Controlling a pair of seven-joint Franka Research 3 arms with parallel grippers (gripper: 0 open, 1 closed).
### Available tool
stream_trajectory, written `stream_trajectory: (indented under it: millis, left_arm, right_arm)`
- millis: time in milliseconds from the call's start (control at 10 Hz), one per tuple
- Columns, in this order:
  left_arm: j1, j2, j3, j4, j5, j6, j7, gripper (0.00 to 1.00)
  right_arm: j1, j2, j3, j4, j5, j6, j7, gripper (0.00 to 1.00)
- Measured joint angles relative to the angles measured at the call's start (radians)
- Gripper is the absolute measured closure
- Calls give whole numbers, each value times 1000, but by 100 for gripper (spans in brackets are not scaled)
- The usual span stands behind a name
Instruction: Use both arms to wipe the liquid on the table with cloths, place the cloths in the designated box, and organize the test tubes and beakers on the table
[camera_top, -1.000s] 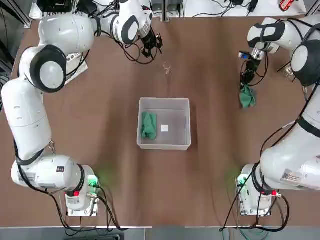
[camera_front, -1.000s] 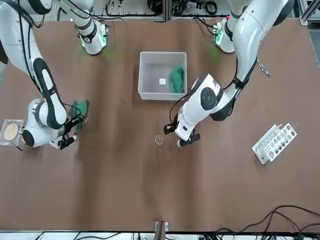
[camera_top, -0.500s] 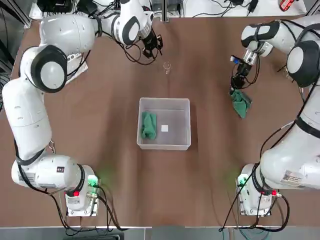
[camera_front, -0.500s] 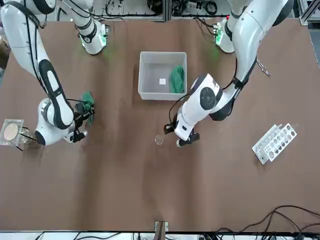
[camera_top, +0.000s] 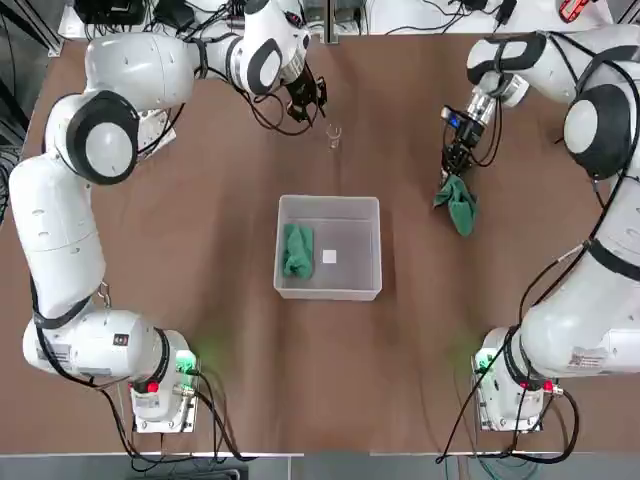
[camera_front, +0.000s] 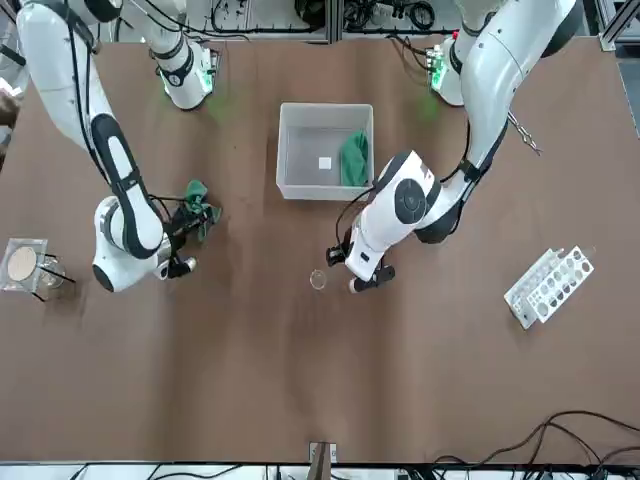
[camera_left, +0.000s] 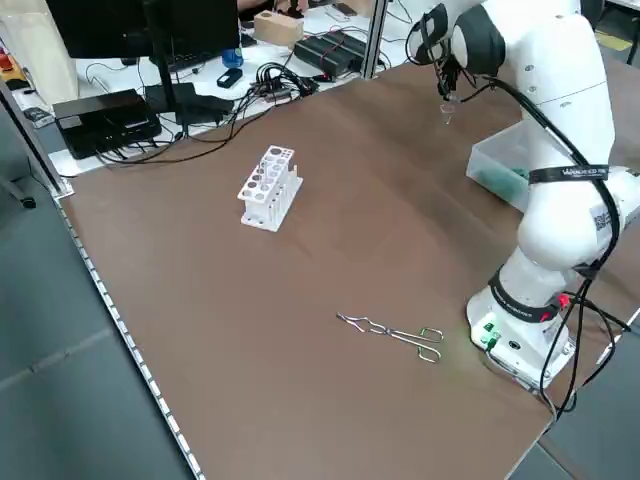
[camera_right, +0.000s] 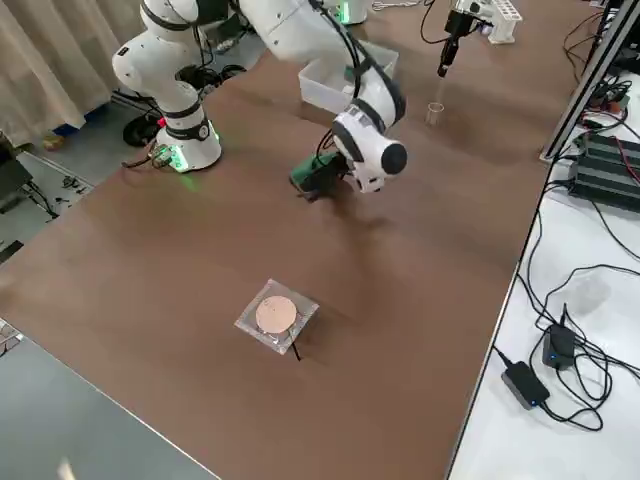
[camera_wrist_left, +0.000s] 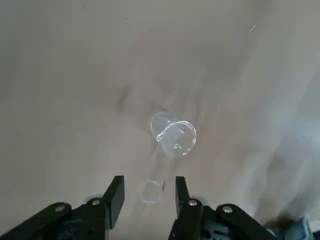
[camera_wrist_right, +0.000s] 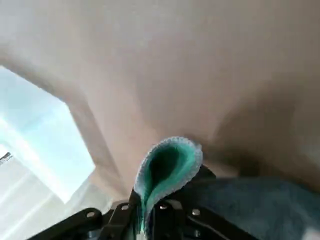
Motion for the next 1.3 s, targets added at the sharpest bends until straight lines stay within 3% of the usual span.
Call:
stream_trajectory:
  millis: [400, 700, 1000, 1300]
  left_arm:
    - [0, 2, 0, 1, 0, 21, 11, 51]
    - [0, 10, 1, 1, 2, 32, 14, 51]
    - [0, 12, 2, 1, 3, 32, 15, 59]
    - [0, 13, 0, 3, 3, 42, 15, 78]
  right_arm:
    - [123, -190, 3, 5, 119, -139, 236, 88]
    - [256, -282, 4, -50, 212, -136, 409, 88]
    - [453, -378, 6, -136, 249, 38, 644, 88]
    - [697, -387, 8, -212, 250, 357, 835, 86]
